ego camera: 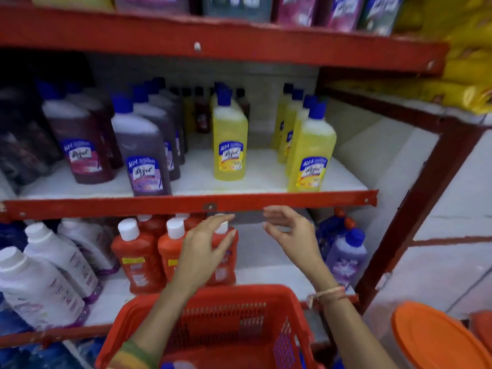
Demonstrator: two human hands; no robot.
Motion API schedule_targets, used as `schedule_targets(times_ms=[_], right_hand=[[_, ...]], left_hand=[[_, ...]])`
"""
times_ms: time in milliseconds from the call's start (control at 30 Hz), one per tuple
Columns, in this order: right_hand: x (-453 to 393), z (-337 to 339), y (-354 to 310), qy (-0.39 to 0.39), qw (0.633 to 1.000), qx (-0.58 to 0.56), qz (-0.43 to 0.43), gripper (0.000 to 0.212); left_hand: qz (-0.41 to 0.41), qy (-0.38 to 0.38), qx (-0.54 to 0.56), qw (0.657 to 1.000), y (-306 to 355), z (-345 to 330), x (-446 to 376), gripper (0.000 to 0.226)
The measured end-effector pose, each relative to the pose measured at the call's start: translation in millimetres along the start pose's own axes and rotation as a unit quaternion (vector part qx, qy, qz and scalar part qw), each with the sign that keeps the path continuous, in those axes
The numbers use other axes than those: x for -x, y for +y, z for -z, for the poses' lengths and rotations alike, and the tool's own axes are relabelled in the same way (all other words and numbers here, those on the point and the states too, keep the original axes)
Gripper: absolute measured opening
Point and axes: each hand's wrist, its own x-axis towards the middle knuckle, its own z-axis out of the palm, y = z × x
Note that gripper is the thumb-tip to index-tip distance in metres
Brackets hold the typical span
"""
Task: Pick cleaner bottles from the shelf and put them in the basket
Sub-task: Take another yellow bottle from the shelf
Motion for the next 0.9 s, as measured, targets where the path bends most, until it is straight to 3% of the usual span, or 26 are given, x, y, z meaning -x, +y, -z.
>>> schedule_targets(times_ms=[233,367,500,667,900], right_hand=[[-54.7,27.2,-1.2,0.242,0.969,-0.045,0.012,0.035],[-83.6,47.2,15.7,0.314,0.949,-0.035,-0.013,0.063],[-117.2,72.3,33.3,0.234,0.972,-0.03,0.002,0.088],[-147.7,83.1,49.1,0.08,0.99,-0.096,-0.068,0.084],[-151.4,74.0,51.6,0.101,0.985,-0.136,-0.033,0.069]], left_hand=[[-0.033,0.055,-0.074,0.995,8.8,-11.2,-69.7,0.03],[-0.028,0.032,-0.125,0.991,1.8,-26.9,-87.9,0.032],[0.002,0.016,-0.161,0.987,-14.1,-39.3,-93.1,0.034],[0.026,-0.002,-0.199,0.98,-33.4,-44.5,-95.4,0.039],[0.039,-0.031,-0.267,0.963,-47.2,-44.5,-87.2,0.045]])
